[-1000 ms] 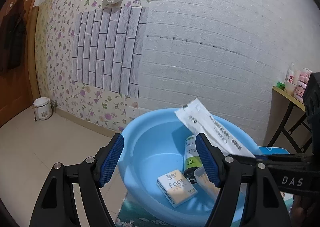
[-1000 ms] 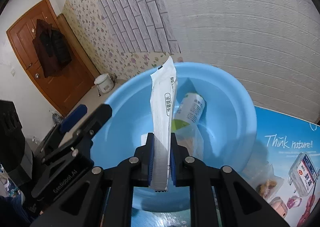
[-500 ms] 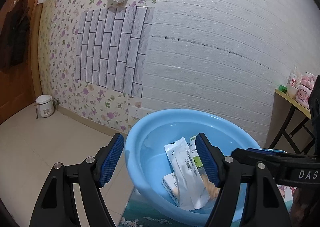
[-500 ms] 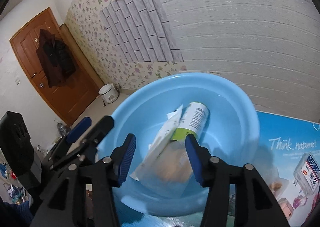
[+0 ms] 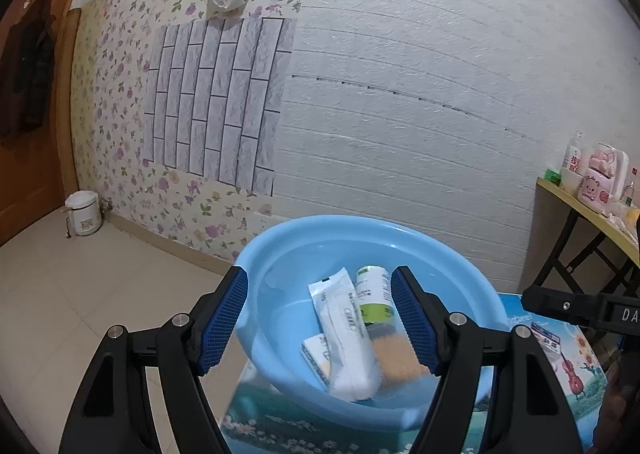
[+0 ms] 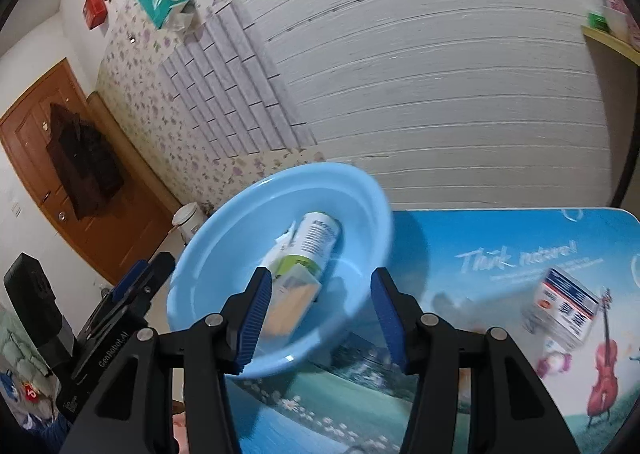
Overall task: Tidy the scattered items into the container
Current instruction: 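Move both tools back over the table toward the remaining items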
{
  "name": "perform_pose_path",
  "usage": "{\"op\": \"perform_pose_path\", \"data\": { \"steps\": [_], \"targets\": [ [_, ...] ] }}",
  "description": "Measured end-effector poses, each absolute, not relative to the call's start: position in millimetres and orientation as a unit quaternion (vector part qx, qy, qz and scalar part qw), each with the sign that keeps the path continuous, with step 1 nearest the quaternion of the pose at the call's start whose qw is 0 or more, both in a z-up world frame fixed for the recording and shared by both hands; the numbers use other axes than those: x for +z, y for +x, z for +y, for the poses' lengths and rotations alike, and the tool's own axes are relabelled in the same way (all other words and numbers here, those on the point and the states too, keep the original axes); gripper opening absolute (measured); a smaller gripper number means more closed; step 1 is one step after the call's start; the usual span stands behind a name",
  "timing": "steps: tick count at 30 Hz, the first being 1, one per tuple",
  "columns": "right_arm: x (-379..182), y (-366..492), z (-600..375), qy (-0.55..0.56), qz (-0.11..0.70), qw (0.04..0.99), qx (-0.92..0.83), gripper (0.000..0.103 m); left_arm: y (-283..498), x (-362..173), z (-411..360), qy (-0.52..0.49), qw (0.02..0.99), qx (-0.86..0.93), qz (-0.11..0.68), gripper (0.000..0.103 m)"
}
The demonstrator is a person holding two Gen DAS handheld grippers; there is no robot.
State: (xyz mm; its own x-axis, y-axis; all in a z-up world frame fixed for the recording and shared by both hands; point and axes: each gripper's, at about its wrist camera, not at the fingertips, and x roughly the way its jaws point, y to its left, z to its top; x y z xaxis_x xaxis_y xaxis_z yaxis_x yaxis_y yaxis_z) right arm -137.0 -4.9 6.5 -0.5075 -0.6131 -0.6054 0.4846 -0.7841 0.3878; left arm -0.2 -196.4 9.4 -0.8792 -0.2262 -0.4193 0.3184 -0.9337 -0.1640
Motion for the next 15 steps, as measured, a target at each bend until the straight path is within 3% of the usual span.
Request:
{"op": "perform_pose_path", "data": {
  "steps": [8, 11, 15],
  "targets": [
    [6, -111, 26, 0.362, -0.034, 0.283, -0.887, 0.053, 11, 17, -159, 0.194, 0.105, -0.971, 0.089, 0.075],
    [3, -101, 44, 0.359, -0.027, 0.268, -0.893, 0.059, 12, 18, -144, 0.202, 0.090, -0.971, 0.085, 0.085],
    [2, -90, 68, 0.358, -0.035, 0.256, -0.897, 0.066, 16, 21, -124, 0.209, 0.069, -0.972, 0.082, 0.089]
  ]
}}
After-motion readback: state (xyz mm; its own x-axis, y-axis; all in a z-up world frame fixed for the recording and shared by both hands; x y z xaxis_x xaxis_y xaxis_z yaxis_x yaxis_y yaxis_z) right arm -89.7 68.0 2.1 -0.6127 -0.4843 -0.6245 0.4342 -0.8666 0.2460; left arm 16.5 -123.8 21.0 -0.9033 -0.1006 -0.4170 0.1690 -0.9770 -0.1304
